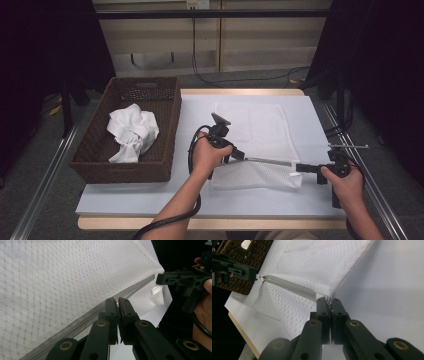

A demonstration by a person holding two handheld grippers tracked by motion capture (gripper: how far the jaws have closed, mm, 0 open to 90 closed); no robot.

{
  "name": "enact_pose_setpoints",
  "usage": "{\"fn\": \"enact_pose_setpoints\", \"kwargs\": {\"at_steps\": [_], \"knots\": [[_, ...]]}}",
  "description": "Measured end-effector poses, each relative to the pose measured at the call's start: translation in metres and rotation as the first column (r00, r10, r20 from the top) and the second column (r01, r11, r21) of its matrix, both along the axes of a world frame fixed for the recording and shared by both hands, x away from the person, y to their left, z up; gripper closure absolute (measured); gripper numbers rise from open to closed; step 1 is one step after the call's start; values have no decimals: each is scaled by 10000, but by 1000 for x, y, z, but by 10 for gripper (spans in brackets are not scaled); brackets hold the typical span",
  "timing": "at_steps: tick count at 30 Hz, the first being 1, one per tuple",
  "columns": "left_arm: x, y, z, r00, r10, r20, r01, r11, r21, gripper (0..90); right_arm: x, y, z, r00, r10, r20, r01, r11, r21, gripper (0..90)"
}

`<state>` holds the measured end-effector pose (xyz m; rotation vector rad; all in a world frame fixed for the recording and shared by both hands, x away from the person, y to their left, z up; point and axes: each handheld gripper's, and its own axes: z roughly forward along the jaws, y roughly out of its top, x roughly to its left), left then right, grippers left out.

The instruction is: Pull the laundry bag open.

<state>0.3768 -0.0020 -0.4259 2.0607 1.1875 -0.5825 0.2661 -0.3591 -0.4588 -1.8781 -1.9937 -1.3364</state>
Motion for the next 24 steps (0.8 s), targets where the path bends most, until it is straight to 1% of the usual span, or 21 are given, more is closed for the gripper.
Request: {"fn": "enact_pose_setpoints", "kwargs": {"at_steps": [1, 2, 3, 4, 5, 6, 7, 8, 9, 10, 11, 14, 15, 16, 17, 19, 21, 22, 23, 24], "knots": [[0, 1, -1, 10000, -15, -8, 15, 10000, -34, 868, 0, 0, 0, 10000, -24, -25, 24, 10000, 66, 876], [0, 1, -1, 10000, 25, -21, -25, 10000, -82, 868, 0, 0, -1, 10000, -9, -18, 9, 10000, 26, 876], [0, 1, -1, 9998, 134, 113, -135, 9999, 100, 868, 0, 0, -1, 10000, 23, -50, -23, 10000, 34, 875], [0, 1, -1, 9999, 123, 64, -124, 9999, 64, 868, 0, 0, -1, 10000, -8, -38, 8, 10000, -35, 875], [0, 2, -1, 10000, 34, -60, -34, 9999, -102, 868, 0, 0, -1, 10000, 0, -84, 0, 10000, 6, 876], [1, 3, -2, 9999, 4, -101, -6, 9999, -155, 868, 0, 0, -1, 10000, -6, -84, 6, 10000, 10, 875], [1, 3, -1, 10000, -45, -74, 45, 9999, -93, 868, 0, -1, -1, 10000, -21, -27, 21, 10000, -8, 875], [0, 2, -1, 10000, -10, -55, 10, 9999, -138, 868, 0, -1, -1, 10000, -10, -30, 11, 10000, 22, 875], [0, 2, 0, 10000, 54, 21, -54, 10000, -36, 868, 0, -1, -1, 10000, 5, -37, -5, 10000, 20, 875], [0, 2, 0, 10000, 11, -18, -11, 10000, -43, 868, 0, -1, -1, 10000, -16, -39, 16, 10000, 14, 875], [0, 2, 0, 9999, 96, -51, -97, 9999, -111, 868, 0, 0, -1, 10000, 9, -45, -9, 10000, 23, 876], [1, 3, 0, 10000, 32, 20, -31, 9999, -122, 868, 0, 0, -1, 10000, -11, -27, 11, 10000, 30, 875], [0, 3, 1, 10000, 94, 32, -94, 9999, -55, 868, 0, 0, -1, 10000, -4, -2, 4, 10000, 33, 875], [1, 4, 1, 9999, 37, 101, -37, 10000, 59, 868, 0, 0, 0, 10000, -15, -41, 15, 10000, 0, 875], [1, 5, 0, 10000, -1, -24, 1, 9999, -123, 868, 0, 0, -1, 10000, 10, -48, -10, 10000, 9, 875], [1, 5, 1, 9999, 82, -152, -85, 9997, -229, 868, 0, -1, -1, 10000, 1, -58, -1, 10000, 42, 875], [1, 6, 2, 10000, 18, -66, -19, 9999, -133, 868, 0, -1, -1, 10000, 5, -62, -5, 10000, 61, 875], [1, 6, 3, 10000, 94, 31, -94, 9999, -43, 868, 0, 0, -1, 10000, -14, -57, 14, 10000, -14, 875], [1, 6, 3, 9999, 149, 5, -149, 9999, -39, 868, 0, 0, -1, 10000, -14, -31, 14, 10000, -59, 876], [1, 6, 4, 10000, 94, -6, -94, 9999, -126, 868, 0, 0, -1, 10000, -31, -62, 31, 10000, 18, 875]]}}
